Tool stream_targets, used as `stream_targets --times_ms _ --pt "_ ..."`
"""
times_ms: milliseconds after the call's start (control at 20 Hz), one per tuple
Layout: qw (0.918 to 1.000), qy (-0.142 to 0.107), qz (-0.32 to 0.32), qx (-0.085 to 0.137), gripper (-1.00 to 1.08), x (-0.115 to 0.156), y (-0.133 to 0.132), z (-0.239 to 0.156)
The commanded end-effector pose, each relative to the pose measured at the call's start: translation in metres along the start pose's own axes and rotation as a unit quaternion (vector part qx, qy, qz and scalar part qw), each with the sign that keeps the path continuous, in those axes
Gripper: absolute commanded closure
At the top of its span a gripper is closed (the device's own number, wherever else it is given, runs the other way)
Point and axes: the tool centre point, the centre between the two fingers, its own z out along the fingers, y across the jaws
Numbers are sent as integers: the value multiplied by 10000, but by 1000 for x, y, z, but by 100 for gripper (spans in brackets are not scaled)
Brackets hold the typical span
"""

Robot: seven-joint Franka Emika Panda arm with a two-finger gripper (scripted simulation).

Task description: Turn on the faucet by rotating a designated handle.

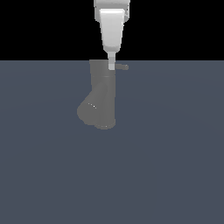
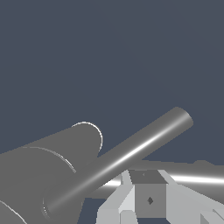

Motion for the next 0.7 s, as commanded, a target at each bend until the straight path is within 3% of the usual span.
stream_targets --times_ms 0,650 --pt "9997 11 217 53 108 32 -12 0" --pt "9994 16 342 52 108 81 -45 -1"
